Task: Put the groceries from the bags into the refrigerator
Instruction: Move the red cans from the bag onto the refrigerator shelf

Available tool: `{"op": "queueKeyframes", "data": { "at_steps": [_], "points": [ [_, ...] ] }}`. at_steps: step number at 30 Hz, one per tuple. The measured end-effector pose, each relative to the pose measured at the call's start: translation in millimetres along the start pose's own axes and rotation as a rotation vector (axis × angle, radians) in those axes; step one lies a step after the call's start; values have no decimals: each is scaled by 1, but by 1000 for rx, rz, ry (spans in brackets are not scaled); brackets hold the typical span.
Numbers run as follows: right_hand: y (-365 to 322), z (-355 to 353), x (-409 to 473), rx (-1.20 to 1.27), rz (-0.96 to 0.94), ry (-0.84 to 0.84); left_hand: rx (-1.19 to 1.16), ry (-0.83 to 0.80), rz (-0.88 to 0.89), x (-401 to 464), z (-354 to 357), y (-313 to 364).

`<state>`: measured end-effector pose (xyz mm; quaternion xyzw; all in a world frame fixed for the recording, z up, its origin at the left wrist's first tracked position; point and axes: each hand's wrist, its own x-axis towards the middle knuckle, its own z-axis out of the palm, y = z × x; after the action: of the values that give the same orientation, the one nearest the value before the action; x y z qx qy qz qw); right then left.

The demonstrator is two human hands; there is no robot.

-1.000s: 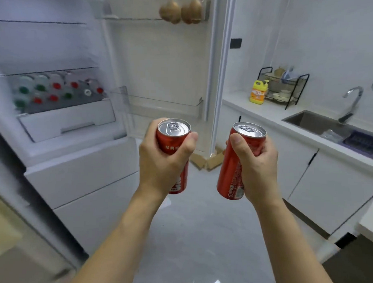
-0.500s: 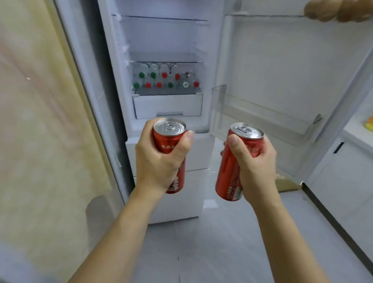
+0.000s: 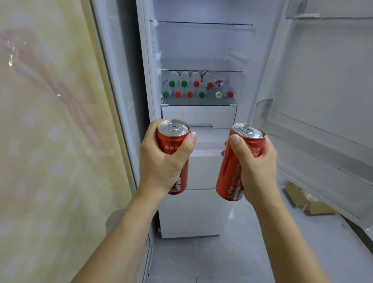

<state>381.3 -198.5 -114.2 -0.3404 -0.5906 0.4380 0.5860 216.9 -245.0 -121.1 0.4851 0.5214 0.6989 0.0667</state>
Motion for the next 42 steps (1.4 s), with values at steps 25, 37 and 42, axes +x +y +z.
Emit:
{"op": "queueKeyframes", "data": {
  "at_steps": [25, 37, 42],
  "points": [
    [85, 30, 259, 205, -40, -104, 69, 111, 86, 181, 136, -104],
    [101, 80, 368, 266, -80, -129, 97, 165, 74, 291, 158, -143],
    [97, 109, 415, 248, -84, -127, 80, 248, 78, 348, 162, -156]
  ]
}}
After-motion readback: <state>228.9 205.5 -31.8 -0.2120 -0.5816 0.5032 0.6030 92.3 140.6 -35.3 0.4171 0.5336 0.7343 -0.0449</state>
